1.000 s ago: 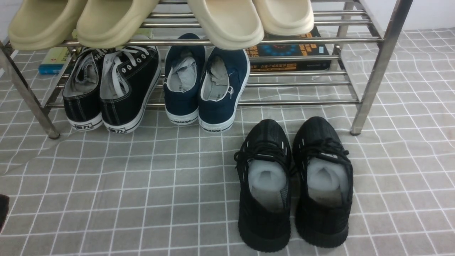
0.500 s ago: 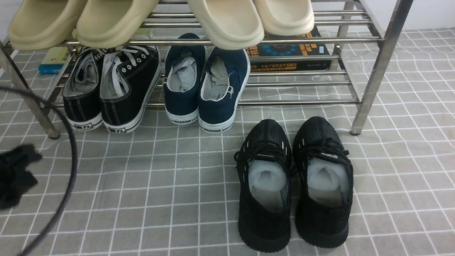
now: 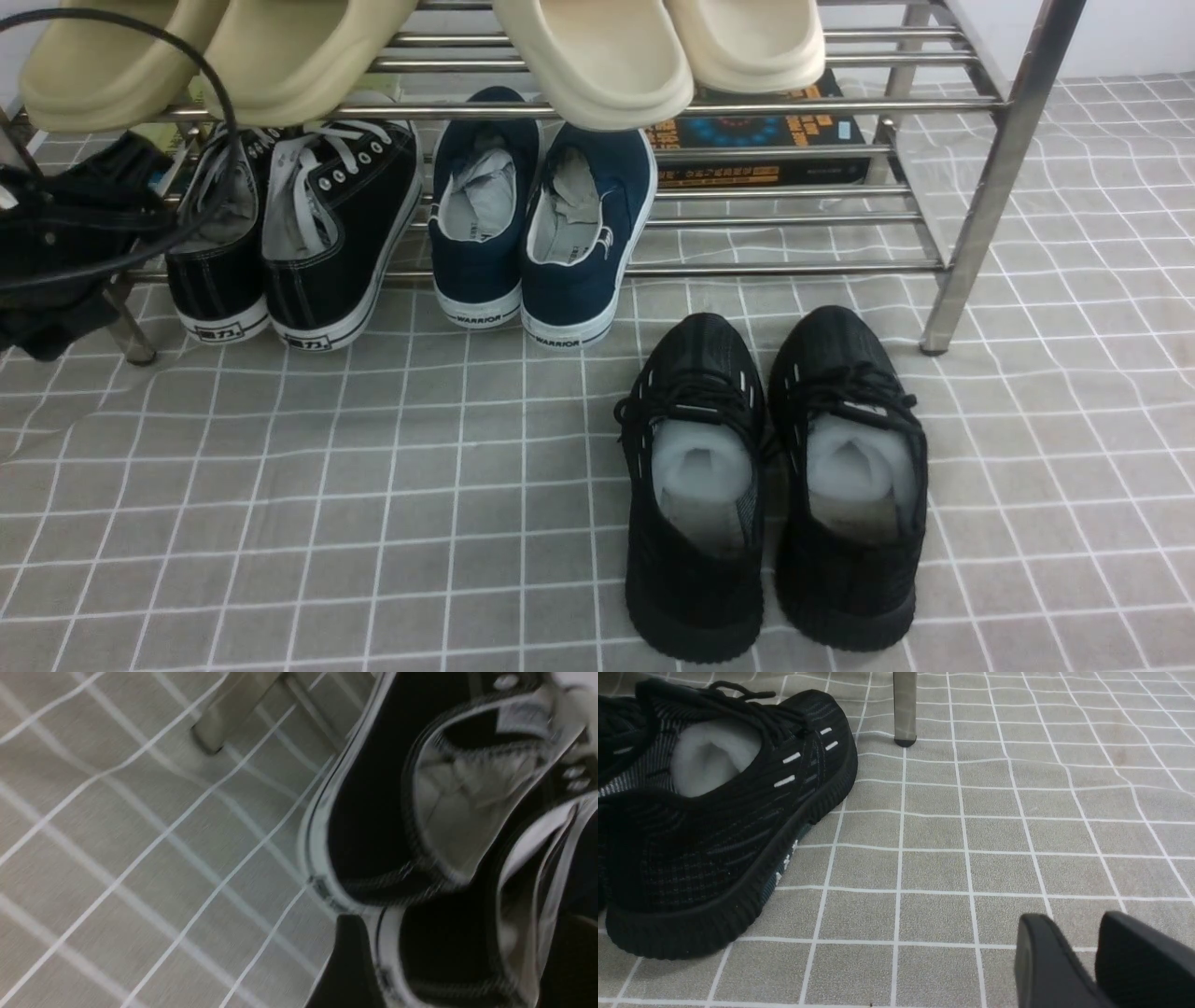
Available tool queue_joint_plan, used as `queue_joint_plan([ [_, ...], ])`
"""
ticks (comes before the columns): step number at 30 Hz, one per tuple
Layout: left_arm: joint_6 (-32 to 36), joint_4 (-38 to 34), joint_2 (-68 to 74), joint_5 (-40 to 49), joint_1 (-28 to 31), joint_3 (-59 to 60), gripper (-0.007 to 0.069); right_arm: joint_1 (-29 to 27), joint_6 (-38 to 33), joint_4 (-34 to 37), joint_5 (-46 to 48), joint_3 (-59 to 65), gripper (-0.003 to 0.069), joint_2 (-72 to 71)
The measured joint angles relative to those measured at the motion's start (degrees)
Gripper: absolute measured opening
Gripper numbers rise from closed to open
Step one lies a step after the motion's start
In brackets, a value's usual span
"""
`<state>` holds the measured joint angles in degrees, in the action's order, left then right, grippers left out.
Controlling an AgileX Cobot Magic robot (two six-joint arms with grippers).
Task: Take the shoes off the shelf with your hand from the grey coffee tablecloth.
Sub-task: 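Grasp the leftmost shoe on the bottom shelf of the shoe rack with the left gripper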
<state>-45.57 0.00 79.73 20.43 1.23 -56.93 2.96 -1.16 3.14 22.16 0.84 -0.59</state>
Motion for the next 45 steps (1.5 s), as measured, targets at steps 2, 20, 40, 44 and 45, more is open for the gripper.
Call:
queue_joint_plan([
  [2,-0.1,0.0,1.7,-1.9,0.0,-0.4,0.0558,0.0,0.0,0.0,0.0,0.0,0.0201,0.0],
  [20,-0.3,-2.3,9.4,-9.4,4.0,-0.4,0.0557,0.0,0.0,0.0,0.0,0.0,0.0223,0.0],
  [40,-0.3,-14.9,16.2,-14.8,4.0,-0.9,0.0457,0.0,0.0,0.0,0.0,0.0,0.0236,0.0],
  [44,0.1,-14.4,16.2,-12.2,4.0,-1.0,0.0244,0.0,0.0,0.0,0.0,0.0,0.0236,0.0],
  [45,0.2,-14.3,16.2,-11.7,4.1,-1.0,0.0230,0.0,0.0,0.0,0.0,0.0,0.0236,0.0],
])
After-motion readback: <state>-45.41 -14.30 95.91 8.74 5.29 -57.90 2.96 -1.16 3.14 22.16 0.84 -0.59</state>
